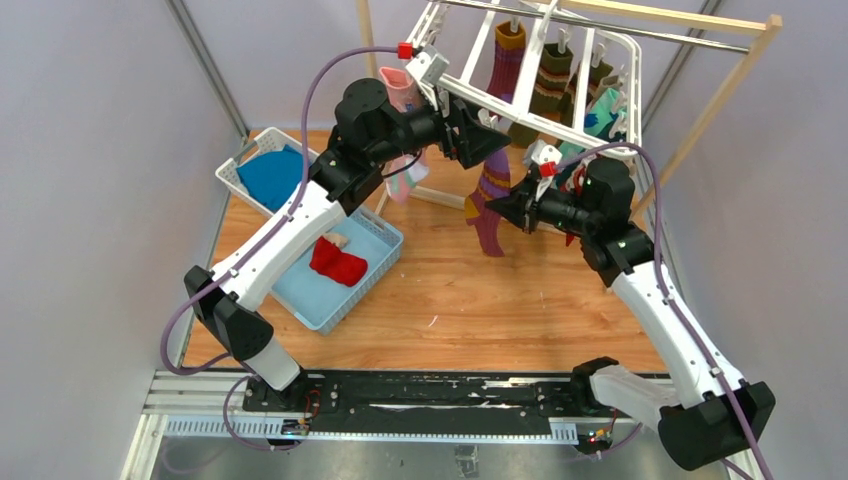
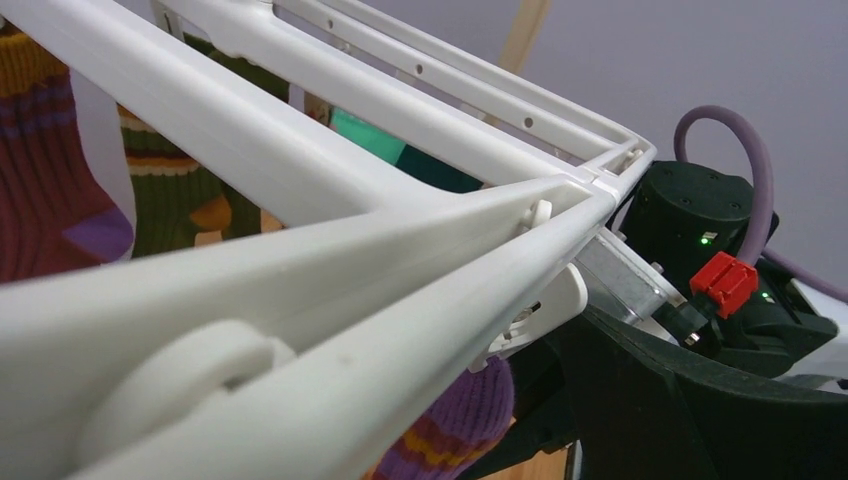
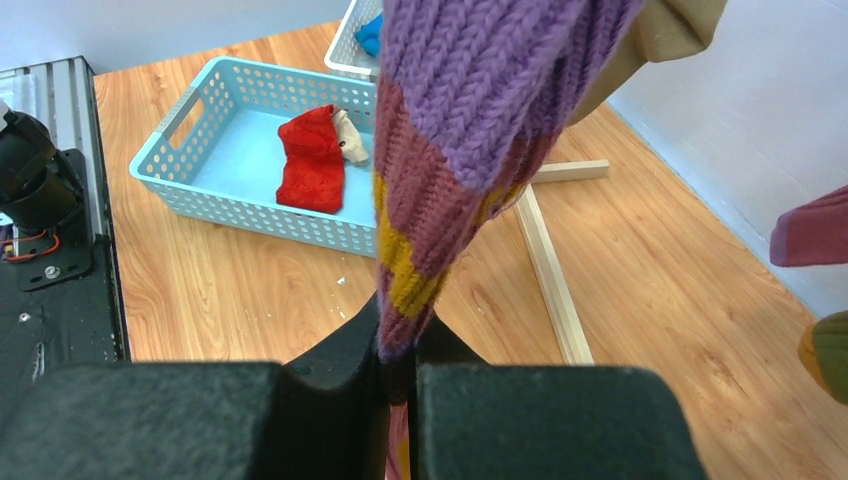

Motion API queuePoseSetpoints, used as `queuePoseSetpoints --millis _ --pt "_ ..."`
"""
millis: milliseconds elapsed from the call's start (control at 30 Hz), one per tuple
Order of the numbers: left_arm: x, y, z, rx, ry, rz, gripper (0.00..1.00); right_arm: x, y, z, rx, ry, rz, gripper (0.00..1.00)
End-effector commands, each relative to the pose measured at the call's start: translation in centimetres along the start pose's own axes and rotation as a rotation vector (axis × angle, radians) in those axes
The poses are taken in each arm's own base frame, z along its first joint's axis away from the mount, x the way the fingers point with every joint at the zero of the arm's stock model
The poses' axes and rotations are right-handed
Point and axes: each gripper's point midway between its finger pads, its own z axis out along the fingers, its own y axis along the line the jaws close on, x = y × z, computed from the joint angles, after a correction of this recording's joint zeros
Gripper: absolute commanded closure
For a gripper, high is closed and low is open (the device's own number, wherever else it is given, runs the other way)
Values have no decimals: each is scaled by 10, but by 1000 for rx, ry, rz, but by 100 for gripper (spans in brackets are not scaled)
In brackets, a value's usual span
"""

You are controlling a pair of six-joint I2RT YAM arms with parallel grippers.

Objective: Remove the socks clipped to the hanger
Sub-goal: Remove the sock from the hanger.

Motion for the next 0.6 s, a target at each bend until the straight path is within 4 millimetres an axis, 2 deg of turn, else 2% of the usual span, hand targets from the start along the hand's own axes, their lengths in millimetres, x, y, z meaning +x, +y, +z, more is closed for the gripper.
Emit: queuePoseSetpoints --millis 0,200,300,400,567 --pt "-13 -8 -1 31 -45 -13 2 -13 -5 -1 7 -19 13 94" --pt "4 4 -7 -30 -11 -66 0 -20 -7 2 -8 -20 40 93" --pt "16 19 -14 -115 11 -84 0 -26 -9 3 -9 -16 50 92" --pt "23 25 -21 -130 21 -94 0 -29 -11 5 -9 -14 51 92" --pt "11 19 -28 -35 -46 -79 0 -28 -11 8 -21 -11 59 92"
